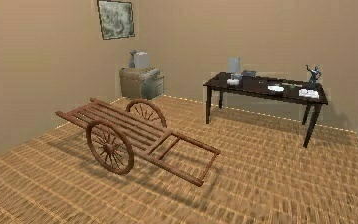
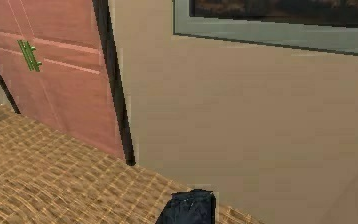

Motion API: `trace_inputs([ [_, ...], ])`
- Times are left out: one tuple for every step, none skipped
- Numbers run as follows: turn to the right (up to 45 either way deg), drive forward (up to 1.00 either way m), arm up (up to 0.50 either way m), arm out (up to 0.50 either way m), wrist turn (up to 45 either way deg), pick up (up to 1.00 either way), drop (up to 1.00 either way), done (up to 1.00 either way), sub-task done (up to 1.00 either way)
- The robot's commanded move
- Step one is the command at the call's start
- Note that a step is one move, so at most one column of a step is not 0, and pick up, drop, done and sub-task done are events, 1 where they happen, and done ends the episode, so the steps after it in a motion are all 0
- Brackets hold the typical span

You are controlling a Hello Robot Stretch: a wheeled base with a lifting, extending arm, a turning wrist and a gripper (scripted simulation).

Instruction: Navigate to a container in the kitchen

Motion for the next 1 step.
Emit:
trace_inputs([
  [0.0, 0.15, 0.00, 0.00, 0.0, 0.00, 0.00, 0.00, 0.00],
])
